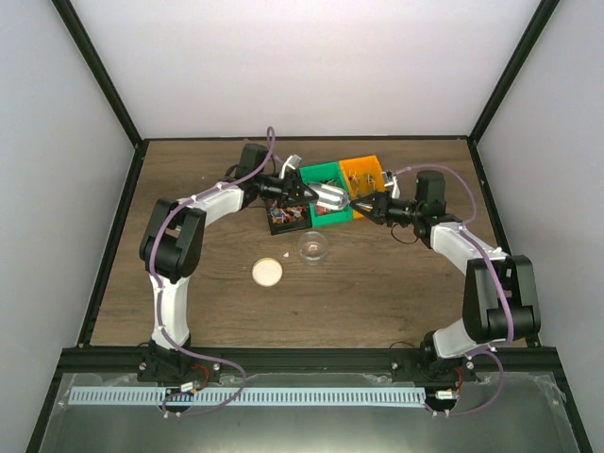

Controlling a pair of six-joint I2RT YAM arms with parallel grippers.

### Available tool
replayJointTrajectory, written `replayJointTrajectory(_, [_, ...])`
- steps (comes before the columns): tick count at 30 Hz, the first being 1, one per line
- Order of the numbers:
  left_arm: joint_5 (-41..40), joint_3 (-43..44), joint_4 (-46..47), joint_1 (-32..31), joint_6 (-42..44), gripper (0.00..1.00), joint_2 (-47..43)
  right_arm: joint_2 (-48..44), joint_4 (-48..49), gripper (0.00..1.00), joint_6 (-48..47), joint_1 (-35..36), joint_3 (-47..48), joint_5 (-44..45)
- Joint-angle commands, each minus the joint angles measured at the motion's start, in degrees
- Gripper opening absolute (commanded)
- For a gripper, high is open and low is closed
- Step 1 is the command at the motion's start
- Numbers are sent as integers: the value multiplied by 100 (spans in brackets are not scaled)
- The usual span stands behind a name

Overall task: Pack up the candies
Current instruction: Adjust the spatula.

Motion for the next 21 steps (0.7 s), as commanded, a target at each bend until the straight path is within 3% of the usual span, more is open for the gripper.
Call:
replayJointTrajectory(1, [162,19,361,12,-140,4,-143,155,-138,1,-9,33,12,102])
replayJointTrajectory(15, [51,9,749,14,-516,4,-37,103,24,1,319,33,-81,-238])
replayJointTrajectory(16, [66,17,763,10,-521,4,-35,115,18,2,311,34,-65,-283])
replayJointTrajectory(18, [94,22,773,10,-523,4,-39,145,-13,15,289,33,-38,-327])
replayJointTrajectory(21, [183,19,765,11,-518,4,-32,172,-167,20,149,33,57,-353])
